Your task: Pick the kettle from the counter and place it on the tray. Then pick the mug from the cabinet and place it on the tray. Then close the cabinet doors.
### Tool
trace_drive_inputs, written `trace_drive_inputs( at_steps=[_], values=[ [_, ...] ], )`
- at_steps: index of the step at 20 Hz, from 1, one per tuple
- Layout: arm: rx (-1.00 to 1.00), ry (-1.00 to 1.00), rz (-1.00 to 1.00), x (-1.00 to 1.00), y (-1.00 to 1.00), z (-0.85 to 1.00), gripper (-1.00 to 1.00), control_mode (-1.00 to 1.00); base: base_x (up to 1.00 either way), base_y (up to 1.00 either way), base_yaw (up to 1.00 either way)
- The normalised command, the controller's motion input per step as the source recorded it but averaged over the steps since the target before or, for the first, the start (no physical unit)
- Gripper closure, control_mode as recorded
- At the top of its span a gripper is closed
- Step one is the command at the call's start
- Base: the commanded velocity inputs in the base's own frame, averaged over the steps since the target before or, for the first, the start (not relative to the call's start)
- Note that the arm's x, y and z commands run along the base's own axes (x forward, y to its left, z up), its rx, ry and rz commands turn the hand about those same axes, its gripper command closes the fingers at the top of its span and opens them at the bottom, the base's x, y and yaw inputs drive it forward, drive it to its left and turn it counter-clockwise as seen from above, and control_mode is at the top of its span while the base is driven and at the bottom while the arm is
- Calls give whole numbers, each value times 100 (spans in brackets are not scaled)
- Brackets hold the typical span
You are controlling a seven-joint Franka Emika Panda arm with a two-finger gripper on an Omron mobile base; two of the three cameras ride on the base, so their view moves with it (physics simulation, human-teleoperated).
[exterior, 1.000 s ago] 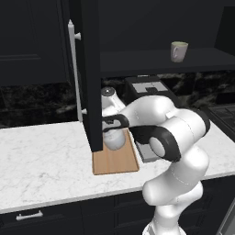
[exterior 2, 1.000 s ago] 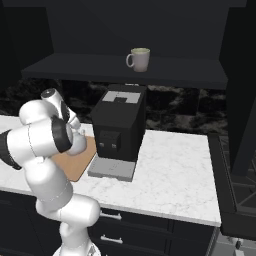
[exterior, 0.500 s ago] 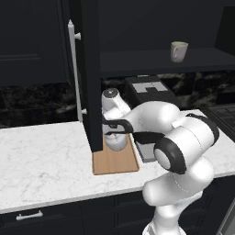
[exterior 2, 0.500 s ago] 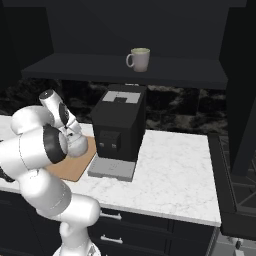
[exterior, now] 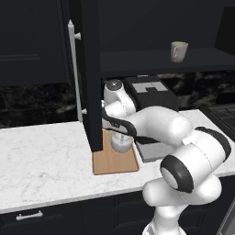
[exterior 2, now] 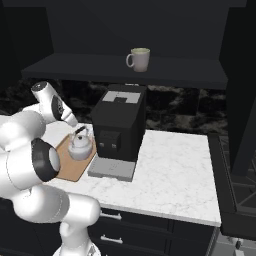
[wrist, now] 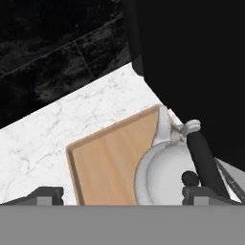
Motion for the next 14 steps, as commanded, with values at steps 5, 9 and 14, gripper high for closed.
trace_drive_inputs(
  at_steps=[5,9,14],
  values=[
    [-3,-4,7,-64,-1,68,-100,-100,0,0,0],
    [-7,0,8,-70,0,65,-100,-100,0,0,0],
    [-5,0,7,-74,-13,58,-100,-100,0,0,0]
  ],
)
